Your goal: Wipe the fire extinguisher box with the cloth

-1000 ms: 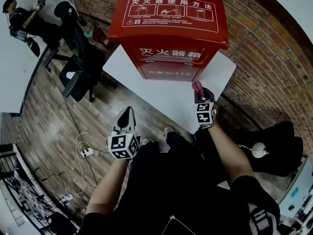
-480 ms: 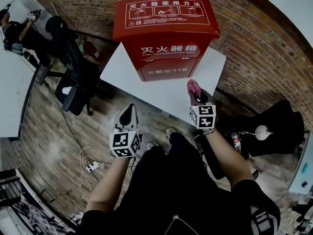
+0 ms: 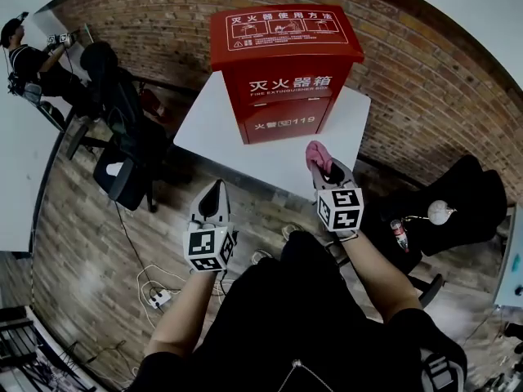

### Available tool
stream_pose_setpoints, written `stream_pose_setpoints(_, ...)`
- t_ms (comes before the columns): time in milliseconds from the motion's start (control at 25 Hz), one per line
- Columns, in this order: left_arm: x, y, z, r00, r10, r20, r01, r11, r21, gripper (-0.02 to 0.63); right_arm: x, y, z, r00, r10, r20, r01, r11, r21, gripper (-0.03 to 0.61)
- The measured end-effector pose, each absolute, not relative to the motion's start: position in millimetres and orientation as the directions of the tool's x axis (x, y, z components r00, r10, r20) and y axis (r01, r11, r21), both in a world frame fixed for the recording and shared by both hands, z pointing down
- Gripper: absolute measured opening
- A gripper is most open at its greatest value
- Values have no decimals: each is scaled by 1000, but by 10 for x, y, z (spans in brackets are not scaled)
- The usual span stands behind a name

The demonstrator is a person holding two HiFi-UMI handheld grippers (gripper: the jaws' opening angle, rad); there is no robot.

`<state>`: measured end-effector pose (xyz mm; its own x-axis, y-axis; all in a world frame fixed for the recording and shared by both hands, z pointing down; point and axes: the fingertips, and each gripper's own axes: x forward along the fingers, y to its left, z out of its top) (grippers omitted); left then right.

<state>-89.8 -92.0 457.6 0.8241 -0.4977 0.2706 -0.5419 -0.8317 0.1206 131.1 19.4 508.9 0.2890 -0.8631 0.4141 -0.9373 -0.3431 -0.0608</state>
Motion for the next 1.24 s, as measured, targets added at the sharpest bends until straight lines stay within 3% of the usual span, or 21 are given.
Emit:
stream_pose_setpoints(400,-1220,-845,4483,844,-488,221,-522,-841,139,28,753,320,4764,264,-895,359,-948,-310,-76,112)
stream_pose_setpoints(1240,-1529,-816,4595,834,-502,232,-540,-829,147,28,526,331,4779,258,-893,368,-943,-315,-103,110)
